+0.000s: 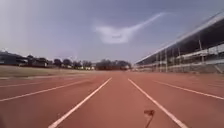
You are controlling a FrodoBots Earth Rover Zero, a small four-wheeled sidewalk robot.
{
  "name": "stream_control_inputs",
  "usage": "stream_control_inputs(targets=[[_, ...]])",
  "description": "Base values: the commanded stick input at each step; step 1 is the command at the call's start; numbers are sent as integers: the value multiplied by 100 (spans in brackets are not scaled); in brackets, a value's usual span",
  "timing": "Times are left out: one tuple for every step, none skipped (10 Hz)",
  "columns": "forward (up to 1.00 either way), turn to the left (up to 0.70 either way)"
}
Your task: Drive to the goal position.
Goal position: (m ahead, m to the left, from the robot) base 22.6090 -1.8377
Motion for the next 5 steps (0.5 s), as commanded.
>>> stream_control_inputs(targets=[[70,0],[70,0],[70,0],[70,0],[70,0]])
